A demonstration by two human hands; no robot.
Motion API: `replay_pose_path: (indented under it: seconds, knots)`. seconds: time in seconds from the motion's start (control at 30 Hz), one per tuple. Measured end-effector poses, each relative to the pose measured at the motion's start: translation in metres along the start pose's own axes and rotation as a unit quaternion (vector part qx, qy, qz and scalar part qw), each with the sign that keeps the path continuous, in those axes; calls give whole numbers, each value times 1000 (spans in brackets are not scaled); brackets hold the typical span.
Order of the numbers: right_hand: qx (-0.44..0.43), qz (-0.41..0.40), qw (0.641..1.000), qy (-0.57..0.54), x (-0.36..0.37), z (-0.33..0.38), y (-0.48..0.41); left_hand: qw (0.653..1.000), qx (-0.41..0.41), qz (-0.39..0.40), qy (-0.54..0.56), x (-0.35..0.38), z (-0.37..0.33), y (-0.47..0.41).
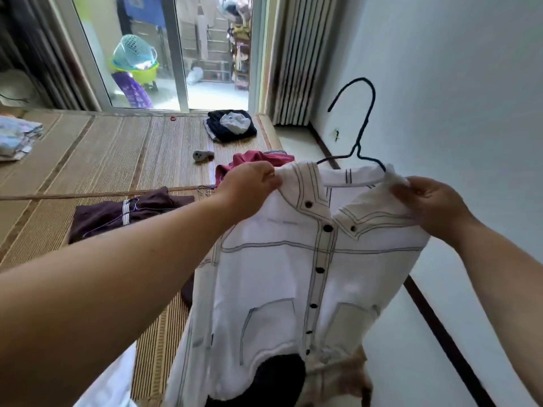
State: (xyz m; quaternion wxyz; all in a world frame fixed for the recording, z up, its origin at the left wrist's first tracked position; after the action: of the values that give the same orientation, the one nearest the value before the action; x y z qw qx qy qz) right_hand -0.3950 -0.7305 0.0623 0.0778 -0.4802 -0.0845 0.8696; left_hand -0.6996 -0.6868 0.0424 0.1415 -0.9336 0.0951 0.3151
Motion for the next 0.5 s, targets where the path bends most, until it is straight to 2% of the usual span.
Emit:
replay_pose_path:
  seconds: [0.1, 0.23, 0.5]
  knots:
    - [-4, -39, 999, 27, -54, 3, 10, 999, 44, 4, -23, -4, -57, -4]
    - [0, -78, 995, 63, -101, -14, 16, 997, 61, 10, -48, 13, -105, -14]
    - [-6, -136, 987, 83, -176, -122, 4, 992, 103, 24, -73, 116, -177, -65]
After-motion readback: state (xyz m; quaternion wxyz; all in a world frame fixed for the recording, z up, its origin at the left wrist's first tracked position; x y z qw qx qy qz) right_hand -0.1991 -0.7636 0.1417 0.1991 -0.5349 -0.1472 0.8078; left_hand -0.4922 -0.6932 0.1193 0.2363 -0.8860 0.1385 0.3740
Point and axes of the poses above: each hand's wrist, its own y-axis away from the middle knuckle, its own x-axis out of the palm, z = x × y, the point moved 9 cm from there along -y, towards the middle knuckle, and after that the axes turned 9 degrees about y, right-handed, at the moved point
